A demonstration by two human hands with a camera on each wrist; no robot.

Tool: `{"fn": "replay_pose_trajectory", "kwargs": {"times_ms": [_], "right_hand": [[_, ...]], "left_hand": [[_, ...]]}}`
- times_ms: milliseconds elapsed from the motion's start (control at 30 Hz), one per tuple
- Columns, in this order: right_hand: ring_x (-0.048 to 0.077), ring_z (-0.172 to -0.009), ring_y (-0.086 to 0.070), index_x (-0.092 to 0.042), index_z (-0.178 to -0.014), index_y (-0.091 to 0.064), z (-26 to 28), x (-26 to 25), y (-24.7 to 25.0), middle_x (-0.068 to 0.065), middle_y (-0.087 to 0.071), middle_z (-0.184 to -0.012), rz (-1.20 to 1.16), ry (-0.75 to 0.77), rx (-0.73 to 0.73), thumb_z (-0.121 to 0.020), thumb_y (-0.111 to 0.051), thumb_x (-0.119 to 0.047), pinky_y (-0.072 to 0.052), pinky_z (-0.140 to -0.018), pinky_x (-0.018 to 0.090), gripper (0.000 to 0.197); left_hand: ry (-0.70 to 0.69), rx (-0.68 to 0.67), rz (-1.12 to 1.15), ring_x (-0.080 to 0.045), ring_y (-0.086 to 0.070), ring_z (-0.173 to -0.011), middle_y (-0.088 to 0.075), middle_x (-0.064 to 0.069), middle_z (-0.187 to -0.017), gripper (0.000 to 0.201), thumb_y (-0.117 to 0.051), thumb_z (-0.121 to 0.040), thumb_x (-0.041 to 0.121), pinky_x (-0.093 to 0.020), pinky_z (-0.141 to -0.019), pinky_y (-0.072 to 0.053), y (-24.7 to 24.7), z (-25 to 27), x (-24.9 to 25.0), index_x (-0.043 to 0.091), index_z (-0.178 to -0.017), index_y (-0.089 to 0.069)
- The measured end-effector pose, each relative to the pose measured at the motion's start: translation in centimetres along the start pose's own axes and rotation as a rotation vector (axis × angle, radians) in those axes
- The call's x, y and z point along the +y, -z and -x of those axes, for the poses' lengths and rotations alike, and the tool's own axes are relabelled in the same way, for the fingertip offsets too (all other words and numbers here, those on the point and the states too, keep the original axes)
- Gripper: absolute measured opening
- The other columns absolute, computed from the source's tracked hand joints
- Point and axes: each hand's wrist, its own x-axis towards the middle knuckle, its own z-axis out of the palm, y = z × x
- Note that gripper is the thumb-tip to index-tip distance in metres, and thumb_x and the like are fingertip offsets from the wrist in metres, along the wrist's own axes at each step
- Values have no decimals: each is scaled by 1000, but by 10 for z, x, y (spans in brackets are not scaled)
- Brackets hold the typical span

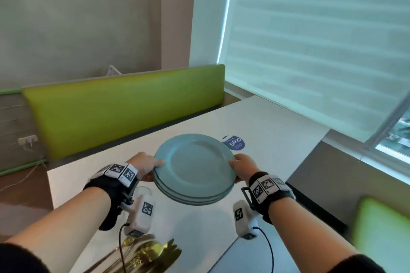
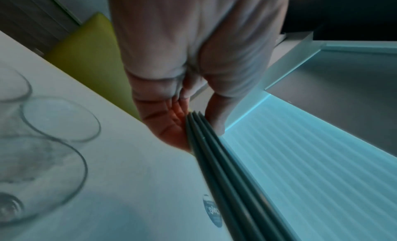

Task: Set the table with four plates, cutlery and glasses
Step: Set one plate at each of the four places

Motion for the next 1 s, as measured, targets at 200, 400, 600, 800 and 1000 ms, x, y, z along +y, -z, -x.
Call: {"fn": "replay_pose_trajectory", "kwargs": {"times_ms": [200,400,600,800,1000], "right_hand": [[25,-53,-55,-4,-78,-58,-12,41,49,10,-56,-64,-135,-117,115,-91,-45,-10,-52,-54,35,19],[29,-63,-59,4,-90,-60,-65,73,85,18,-59,-74,-233,-156,179,-93,-44,-14,-53,-58,39,24],[42,-94,-64,-9,-67,-54,-143,106,111,23,-61,-86,-259,-194,193,-90,-45,-22,-51,-87,53,28],[27,-63,-55,-2,-84,-49,-133,80,122,12,-52,-76,-622,-271,131,-100,-38,-13,-58,-55,42,22],[36,-93,-51,9,-121,-47,-134,97,116,20,-50,-101,-764,-335,176,-100,-38,-8,-45,-92,59,28]], "left_hand": [[-19,-31,56,-36,-68,-84,-69,-22,-96,44,-65,-86,26,-43,-73,-59,-69,-19,33,-11,-109,-60],[8,-55,177,-40,-67,-96,-69,-24,-104,71,-65,-73,55,-58,-89,-51,-126,-68,47,-6,-109,-60],[43,-16,299,-38,-68,-96,-69,-20,-103,67,-57,-82,57,-52,-92,-52,-167,-91,72,-6,-105,-62],[13,88,224,-32,-62,-106,-62,-16,-113,57,-51,-89,48,-48,-98,-49,-173,-109,75,2,-120,-57],[-9,240,191,-39,-64,-102,-65,-22,-114,44,-52,-76,52,-54,-94,-49,-152,-135,47,11,-91,-59]]}}
